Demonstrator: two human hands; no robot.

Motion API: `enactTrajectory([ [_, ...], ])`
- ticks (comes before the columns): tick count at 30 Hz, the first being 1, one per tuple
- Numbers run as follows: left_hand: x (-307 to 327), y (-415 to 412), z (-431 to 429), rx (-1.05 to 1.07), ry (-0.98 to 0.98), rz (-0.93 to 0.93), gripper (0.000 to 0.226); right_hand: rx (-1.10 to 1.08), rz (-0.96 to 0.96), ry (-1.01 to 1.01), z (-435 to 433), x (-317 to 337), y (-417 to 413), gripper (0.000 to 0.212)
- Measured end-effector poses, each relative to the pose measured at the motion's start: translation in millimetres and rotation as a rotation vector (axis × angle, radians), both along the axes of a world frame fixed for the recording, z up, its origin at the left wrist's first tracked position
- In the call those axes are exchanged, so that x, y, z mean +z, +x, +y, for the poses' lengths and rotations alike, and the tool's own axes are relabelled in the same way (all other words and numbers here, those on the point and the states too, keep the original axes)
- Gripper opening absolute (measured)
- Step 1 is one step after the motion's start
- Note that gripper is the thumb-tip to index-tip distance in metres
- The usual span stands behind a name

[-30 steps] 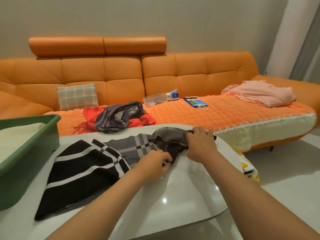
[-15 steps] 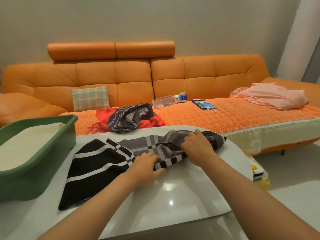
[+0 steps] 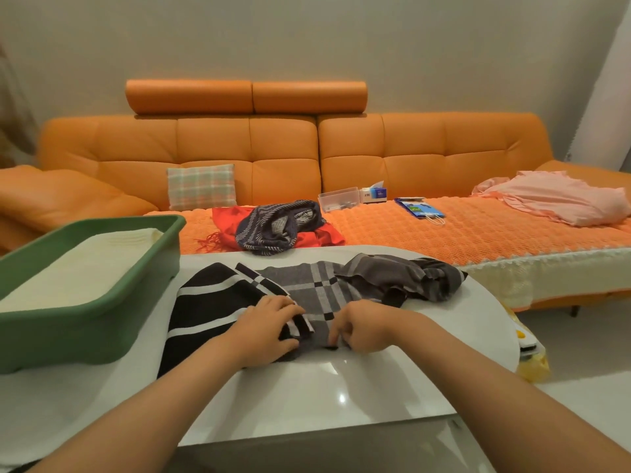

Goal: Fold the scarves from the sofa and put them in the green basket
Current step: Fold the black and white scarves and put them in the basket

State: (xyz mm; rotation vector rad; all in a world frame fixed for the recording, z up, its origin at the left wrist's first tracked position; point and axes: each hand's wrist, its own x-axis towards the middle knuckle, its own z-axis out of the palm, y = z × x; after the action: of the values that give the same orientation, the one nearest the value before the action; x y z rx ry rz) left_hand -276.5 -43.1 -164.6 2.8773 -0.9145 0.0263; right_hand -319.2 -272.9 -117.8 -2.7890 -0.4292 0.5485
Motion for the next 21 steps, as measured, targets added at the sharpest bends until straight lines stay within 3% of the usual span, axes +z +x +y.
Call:
enactTrajectory([
  [3, -4.8, -8.9, 21.5, 0.027, 0.025, 0.159, 0.08, -0.053, 0.077, 0.036, 5.3, -4.6, 3.6, 0.045],
  [5, -2.6, -14.3, 32.2, 0.005, -0.024, 0.105, 0.087, -0.106, 0.022, 0.016, 12.1, -7.4, 6.9, 0.04],
  [8, 0.0, -21.4, 49.2, 0.036, -0.048, -0.016, 0.082, -0.183, -0.179, 0.038, 28.0, -11.8, 14.0, 0.037],
  [10, 1.0, -25.6, 60.4, 0.072, -0.045, -0.059, 0.075, -0.14, -0.238, 0.05, 41.1, -14.7, 17.3, 0.058],
  [13, 4.7, -29.4, 75.6, 0.105, -0.067, -0.035, 0.066, 0.092, -0.361, -0.199, 59.1, -21.0, 26.4, 0.083],
  [15, 5.1, -32.2, 83.2, 0.117, -0.075, -0.006, 0.065, 0.18, -0.409, -0.264, 66.6, -25.0, 36.0, 0.066],
  [18, 2.5, -34.4, 93.6, 0.149, -0.1, 0.016, 0.067, 0.056, -0.383, 0.017, 76.1, -22.9, 45.9, 0.029],
  [21, 1.3, -33.9, 102.2, 0.19, -0.117, 0.022, 0.077, -0.186, -0.455, 0.463, 86.1, -10.2, 47.5, 0.017],
])
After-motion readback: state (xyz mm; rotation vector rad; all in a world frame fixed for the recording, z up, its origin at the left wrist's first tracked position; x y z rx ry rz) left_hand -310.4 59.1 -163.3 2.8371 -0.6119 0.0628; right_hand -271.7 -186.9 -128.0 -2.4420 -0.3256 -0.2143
